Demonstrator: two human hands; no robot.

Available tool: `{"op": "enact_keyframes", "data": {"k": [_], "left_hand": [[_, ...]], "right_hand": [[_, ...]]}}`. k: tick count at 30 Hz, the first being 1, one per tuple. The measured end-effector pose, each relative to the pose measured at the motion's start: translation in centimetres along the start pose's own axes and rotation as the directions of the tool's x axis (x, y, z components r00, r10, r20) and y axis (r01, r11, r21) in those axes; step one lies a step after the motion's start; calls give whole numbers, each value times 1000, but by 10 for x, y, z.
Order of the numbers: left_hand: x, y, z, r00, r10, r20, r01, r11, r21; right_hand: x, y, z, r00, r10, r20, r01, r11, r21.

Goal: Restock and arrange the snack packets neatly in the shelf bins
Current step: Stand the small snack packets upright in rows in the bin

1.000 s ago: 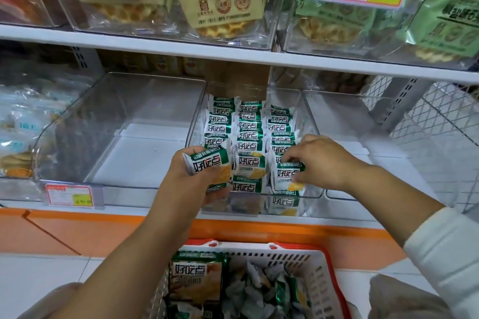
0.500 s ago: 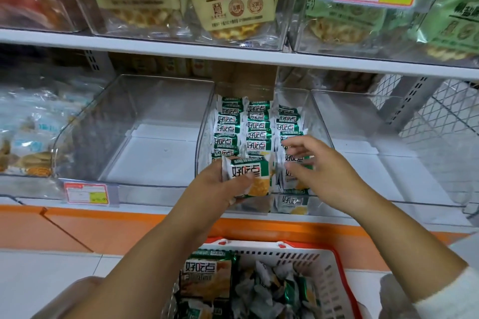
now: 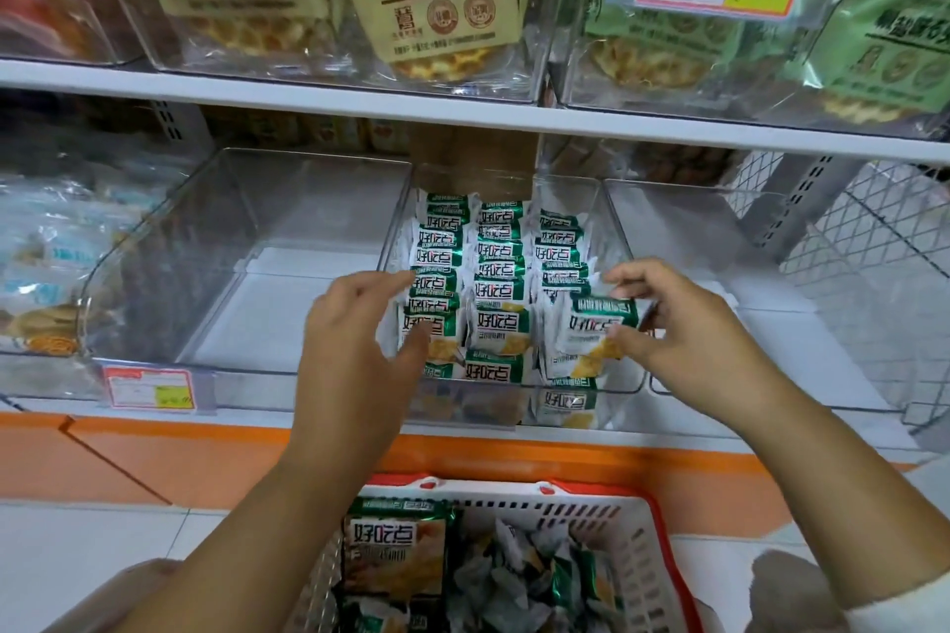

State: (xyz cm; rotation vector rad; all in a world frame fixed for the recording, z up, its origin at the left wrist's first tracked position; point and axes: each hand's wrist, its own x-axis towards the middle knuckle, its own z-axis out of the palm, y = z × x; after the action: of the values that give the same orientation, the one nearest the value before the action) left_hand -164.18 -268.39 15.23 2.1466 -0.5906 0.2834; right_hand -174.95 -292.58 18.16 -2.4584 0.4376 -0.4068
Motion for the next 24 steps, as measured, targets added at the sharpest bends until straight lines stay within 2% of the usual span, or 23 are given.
{"op": "enact_keyframes", "data": {"k": [3, 5, 8, 15, 19, 21, 24], "left_hand": [[5, -20, -1, 996, -87, 8, 86, 994, 70], [4, -30, 1, 985, -158, 71, 154, 986, 57], [-1, -34, 1, 976, -159, 151, 150, 987, 65], [3, -42, 1, 982, -114, 150, 110, 993, 38], [1, -47, 0, 982, -111, 155, 110, 994, 15], [-4, -48, -5, 985, -100, 144, 103, 995, -11], [-26, -51, -18, 997, -32, 70, 34, 999, -27]], "right_hand": [[0, 4, 9, 986, -112, 126, 143, 950, -278], [-1, 5, 19, 970, -143, 197, 208, 906, -368], [-1, 13, 31, 956, -192, 221, 271, 867, -419], [1, 21, 43, 974, -216, 66, 221, 851, -476], [1, 17, 48, 974, -213, 78, 221, 817, -532], [-4, 15, 48, 976, -213, 47, 209, 849, -486], [-26, 6, 49, 944, -287, -160, 220, 914, -341]]}}
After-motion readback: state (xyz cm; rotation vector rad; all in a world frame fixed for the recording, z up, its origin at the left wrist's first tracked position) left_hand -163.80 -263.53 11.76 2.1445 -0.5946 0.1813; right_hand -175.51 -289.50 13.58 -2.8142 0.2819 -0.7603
